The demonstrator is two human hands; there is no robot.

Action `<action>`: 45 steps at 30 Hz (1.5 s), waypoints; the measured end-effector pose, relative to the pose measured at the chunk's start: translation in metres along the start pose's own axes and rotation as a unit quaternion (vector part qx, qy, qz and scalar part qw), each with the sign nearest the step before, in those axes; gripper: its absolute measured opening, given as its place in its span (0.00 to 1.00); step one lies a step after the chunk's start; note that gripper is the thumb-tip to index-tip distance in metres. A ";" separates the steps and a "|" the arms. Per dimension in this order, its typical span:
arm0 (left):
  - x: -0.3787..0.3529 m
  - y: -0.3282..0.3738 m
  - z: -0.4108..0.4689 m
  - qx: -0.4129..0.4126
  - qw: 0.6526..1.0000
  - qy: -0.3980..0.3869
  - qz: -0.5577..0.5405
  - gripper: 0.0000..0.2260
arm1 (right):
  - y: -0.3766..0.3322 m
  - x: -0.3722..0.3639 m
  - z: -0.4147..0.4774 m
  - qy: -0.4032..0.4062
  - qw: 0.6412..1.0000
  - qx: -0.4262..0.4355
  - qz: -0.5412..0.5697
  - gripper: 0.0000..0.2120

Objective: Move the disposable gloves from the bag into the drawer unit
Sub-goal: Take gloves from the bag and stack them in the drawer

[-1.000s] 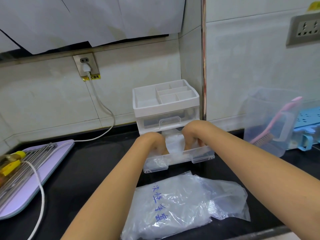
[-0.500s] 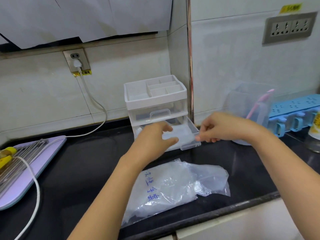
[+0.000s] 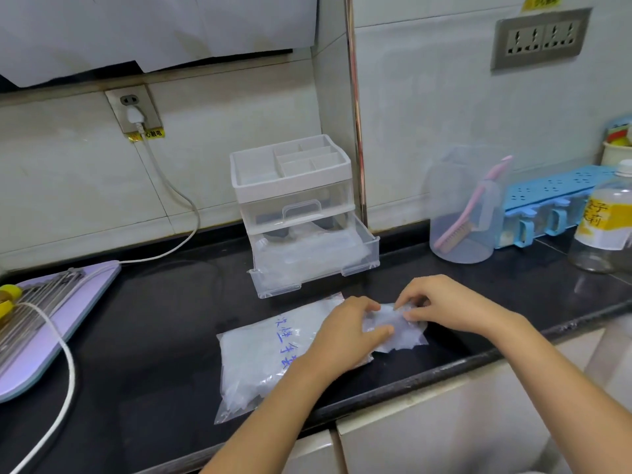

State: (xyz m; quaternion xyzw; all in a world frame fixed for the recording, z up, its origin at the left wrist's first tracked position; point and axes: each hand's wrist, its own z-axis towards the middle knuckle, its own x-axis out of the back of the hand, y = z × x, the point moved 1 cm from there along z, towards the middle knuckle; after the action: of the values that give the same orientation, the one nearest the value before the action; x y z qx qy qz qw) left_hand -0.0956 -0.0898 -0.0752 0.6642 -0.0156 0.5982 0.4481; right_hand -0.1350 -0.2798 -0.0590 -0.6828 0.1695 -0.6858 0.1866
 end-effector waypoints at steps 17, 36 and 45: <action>-0.007 -0.007 0.005 0.036 0.998 0.007 -0.055 0.20 | 0.001 0.002 0.008 0.089 0.973 0.016 0.212 0.06; 0.000 0.012 0.012 0.002 0.992 0.070 -0.108 0.15 | -0.018 0.011 0.008 0.131 0.961 0.030 0.241 0.09; -0.003 0.002 0.014 0.008 0.995 0.010 -0.098 0.14 | -0.020 0.030 0.007 0.217 0.937 0.002 0.273 0.12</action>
State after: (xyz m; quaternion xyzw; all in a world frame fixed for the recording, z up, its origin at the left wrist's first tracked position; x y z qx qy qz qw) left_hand -0.0863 -0.1010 -0.0745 0.6599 0.0589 0.5581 0.4996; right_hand -0.1285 -0.2772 -0.0228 -0.4446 0.3847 -0.7401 0.3265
